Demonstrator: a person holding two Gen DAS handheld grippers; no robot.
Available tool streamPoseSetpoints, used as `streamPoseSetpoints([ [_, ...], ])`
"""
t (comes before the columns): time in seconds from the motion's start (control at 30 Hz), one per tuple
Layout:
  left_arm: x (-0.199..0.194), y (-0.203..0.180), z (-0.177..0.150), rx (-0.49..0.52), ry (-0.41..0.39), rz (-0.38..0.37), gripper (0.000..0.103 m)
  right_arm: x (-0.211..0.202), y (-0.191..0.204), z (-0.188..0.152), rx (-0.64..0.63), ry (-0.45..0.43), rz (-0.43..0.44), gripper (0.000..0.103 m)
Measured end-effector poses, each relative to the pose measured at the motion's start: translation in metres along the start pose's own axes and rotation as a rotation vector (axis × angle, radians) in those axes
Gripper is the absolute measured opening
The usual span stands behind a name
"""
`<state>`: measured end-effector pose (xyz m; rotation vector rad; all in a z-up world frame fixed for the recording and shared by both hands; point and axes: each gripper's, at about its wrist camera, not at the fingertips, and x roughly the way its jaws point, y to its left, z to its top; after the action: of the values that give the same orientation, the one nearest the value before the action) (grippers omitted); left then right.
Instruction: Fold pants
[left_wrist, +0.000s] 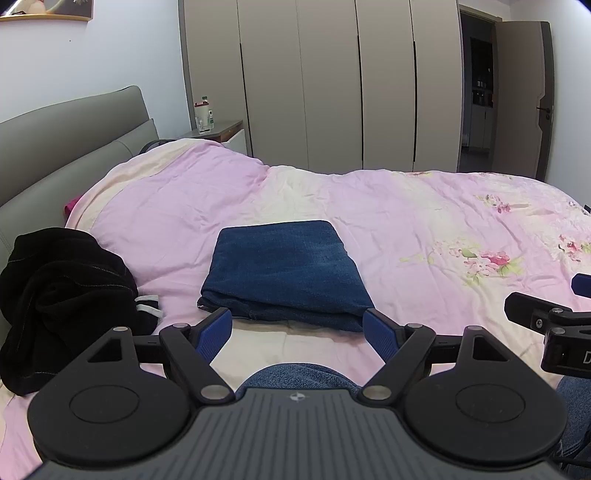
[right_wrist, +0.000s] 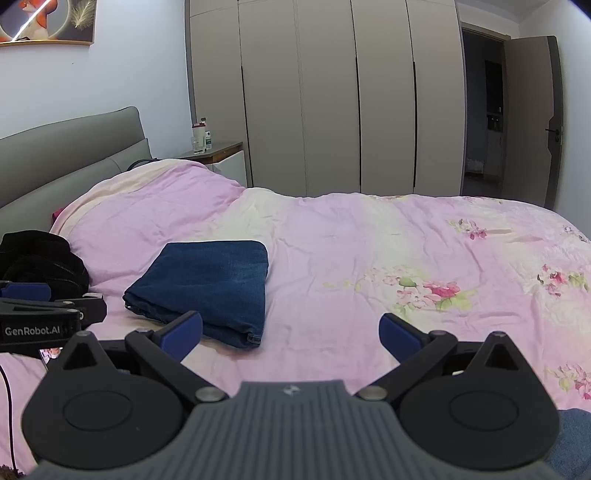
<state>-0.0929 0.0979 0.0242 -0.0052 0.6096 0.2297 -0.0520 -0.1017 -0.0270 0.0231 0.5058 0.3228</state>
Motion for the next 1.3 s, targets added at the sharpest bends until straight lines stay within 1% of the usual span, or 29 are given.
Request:
streamPoseSetpoints([
  [1.3,-0.0025,0.0051,0.0028,0.014,-0.007,-0.016,0.094,-0.0064,-0.0039,-0.0031,0.023,-0.012,-0.01,0.098],
])
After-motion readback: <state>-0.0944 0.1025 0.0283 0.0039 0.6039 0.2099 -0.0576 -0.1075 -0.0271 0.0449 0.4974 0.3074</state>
